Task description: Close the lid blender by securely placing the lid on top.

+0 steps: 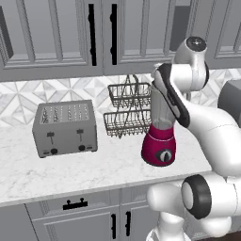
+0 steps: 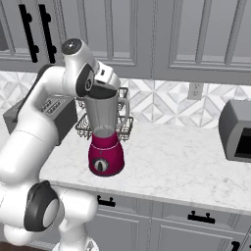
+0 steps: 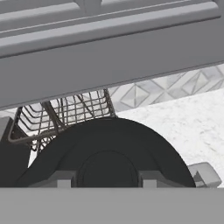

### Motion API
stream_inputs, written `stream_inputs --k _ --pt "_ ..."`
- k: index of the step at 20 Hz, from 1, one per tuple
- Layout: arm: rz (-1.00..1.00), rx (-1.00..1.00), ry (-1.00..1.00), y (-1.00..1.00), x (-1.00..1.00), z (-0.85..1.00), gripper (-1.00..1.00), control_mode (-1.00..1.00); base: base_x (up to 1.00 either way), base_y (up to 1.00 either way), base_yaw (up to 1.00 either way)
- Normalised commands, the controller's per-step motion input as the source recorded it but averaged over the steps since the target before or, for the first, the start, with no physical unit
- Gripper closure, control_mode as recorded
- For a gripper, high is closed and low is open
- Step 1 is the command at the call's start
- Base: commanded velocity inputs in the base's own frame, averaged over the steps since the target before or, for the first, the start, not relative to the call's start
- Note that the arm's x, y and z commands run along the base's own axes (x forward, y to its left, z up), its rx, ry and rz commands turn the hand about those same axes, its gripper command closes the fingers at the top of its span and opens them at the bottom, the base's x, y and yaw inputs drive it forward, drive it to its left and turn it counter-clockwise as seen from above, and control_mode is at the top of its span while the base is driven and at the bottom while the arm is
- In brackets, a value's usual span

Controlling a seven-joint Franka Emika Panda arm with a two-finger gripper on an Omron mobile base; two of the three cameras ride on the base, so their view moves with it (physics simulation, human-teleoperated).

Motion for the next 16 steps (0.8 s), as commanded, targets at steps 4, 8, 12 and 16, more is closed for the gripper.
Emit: stream_inputs --k 4,8,12,16 --pt "0.09 0.0 0.08 0.0 0.0 0.0 1.0 -1.0 0.0 0.0 0.0" --pt "0.09 0.0 0.03 0.0 0.0 -0.02 1.0 -1.0 0.0 0.0 0.0" --pt "0.08 0.0 0.03 0.0 0.0 -0.1 1.0 -1.0 0.0 0.0 0.0" --pt "0.09 -0.01 0.0 0.0 0.0 -0.3 1.0 -1.0 0.0 0.0 0.0"
